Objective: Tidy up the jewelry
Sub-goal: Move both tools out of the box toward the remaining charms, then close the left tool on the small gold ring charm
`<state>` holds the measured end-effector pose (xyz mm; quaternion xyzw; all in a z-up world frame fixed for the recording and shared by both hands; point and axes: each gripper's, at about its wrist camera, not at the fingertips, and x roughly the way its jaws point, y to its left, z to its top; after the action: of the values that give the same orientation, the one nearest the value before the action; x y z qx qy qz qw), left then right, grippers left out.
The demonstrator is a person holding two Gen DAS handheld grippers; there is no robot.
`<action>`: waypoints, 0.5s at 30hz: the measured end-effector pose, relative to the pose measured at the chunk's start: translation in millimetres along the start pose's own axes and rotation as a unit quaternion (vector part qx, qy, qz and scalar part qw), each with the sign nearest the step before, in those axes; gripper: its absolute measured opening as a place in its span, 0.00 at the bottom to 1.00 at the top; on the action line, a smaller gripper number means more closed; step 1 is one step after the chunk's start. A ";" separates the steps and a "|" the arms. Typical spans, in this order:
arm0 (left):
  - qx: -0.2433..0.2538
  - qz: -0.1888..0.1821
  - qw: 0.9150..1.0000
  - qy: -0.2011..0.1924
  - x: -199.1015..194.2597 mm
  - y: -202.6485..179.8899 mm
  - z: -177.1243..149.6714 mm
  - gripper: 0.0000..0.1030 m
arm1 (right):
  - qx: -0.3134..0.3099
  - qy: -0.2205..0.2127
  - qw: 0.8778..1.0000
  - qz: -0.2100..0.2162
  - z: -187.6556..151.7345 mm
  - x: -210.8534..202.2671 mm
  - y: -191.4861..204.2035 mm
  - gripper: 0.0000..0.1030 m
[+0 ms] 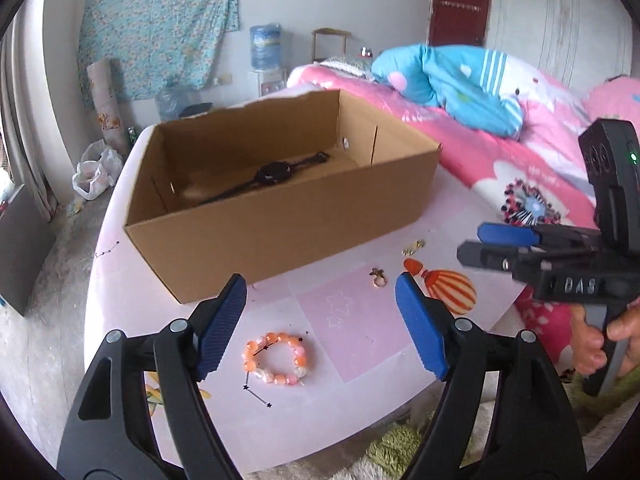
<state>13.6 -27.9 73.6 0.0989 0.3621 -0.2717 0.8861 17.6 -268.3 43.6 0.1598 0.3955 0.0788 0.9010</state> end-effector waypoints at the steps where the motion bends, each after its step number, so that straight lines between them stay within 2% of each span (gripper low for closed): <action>1: -0.001 0.000 1.000 0.004 3.5 -0.9 -1.5 0.71 | 0.002 0.006 1.000 -0.003 -3.6 3.5 -1.8 0.57; 9: -0.007 0.022 1.000 0.020 28.2 -0.2 -6.2 0.71 | -0.007 0.026 0.999 -0.024 -1.9 21.5 -14.0 0.57; 15: -0.007 0.020 0.999 0.025 42.1 -4.8 -7.9 0.71 | -0.016 0.022 0.999 -0.033 -5.6 23.6 -21.2 0.57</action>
<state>31.2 -46.2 38.7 0.1067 0.3837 -0.2490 0.8828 29.8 -280.6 16.4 0.1306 0.4194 0.0584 0.8965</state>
